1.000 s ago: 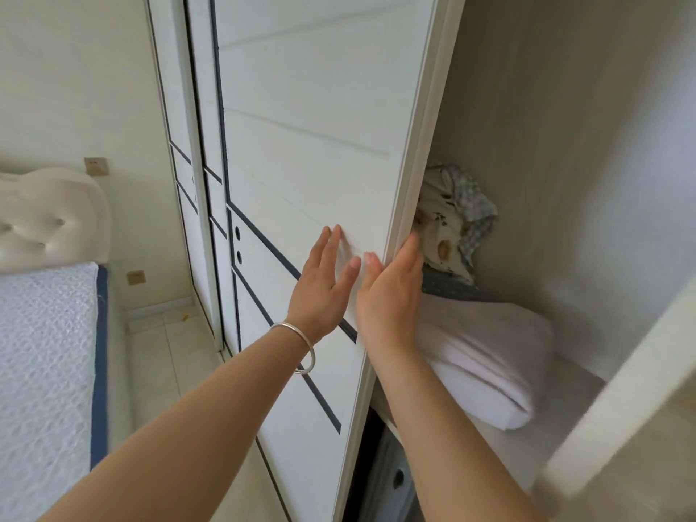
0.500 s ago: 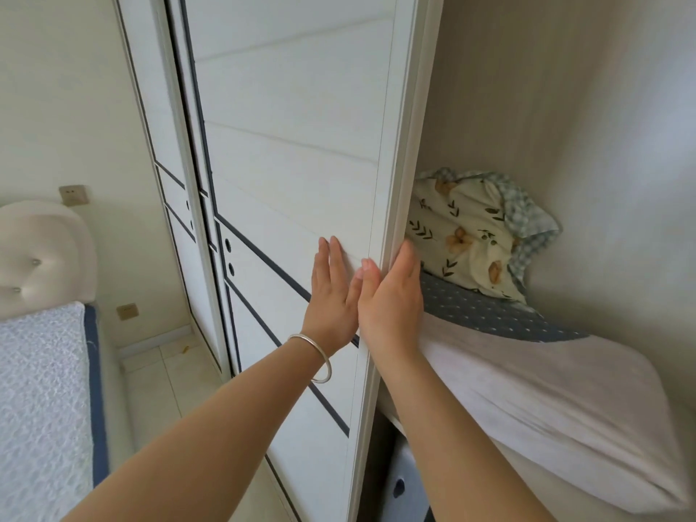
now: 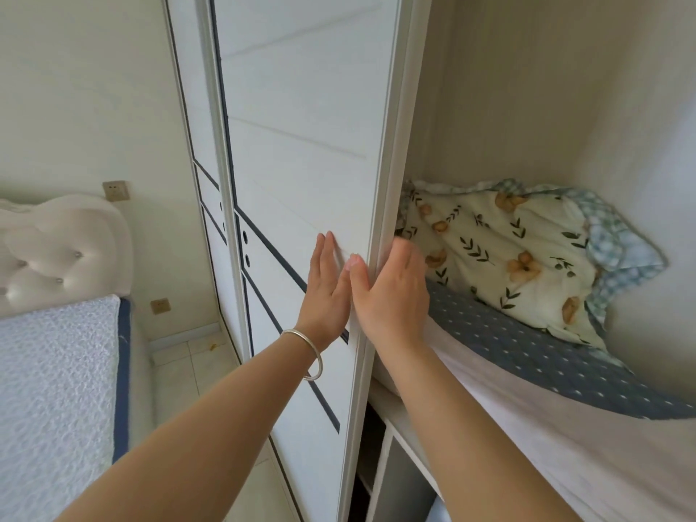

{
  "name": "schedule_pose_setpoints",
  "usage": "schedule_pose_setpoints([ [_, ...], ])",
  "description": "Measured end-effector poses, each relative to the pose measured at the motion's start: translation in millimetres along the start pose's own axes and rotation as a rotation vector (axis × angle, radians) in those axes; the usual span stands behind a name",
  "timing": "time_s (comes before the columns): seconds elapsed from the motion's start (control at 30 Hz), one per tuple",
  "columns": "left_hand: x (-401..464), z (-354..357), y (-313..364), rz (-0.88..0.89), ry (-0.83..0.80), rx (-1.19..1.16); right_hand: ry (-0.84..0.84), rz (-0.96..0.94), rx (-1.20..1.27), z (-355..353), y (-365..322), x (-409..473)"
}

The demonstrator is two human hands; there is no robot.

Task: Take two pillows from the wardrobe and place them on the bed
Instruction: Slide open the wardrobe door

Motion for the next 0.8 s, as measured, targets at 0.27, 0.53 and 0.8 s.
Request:
schedule_pose_setpoints([
  [0.27, 34.6, -18.4, -14.1, -0.049, 0.062, -0.051, 0.057, -0.113, -0.12, 35.2, -8.3, 27.6],
  [0.53, 65.2, -34.6, -26.9, -0.09, 0.067, -0.046, 0.018, -0.078, -0.084, 76.0, -10.3, 37.0],
  [0.8, 89.4, -44.2, -36.7, -0.091, 0.042, -0.055, -0.065, -0.091, -0.117, 101.9, -15.5, 50.6],
])
Point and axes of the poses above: each hand's wrist, its own x-axis towards the middle knuckle, its own z-axis out of the palm, y = z × x, the point moved 8 cm from there along x, towards the middle knuckle, and after that the axes turned 9 degrees about -z, right-handed, at the moved point
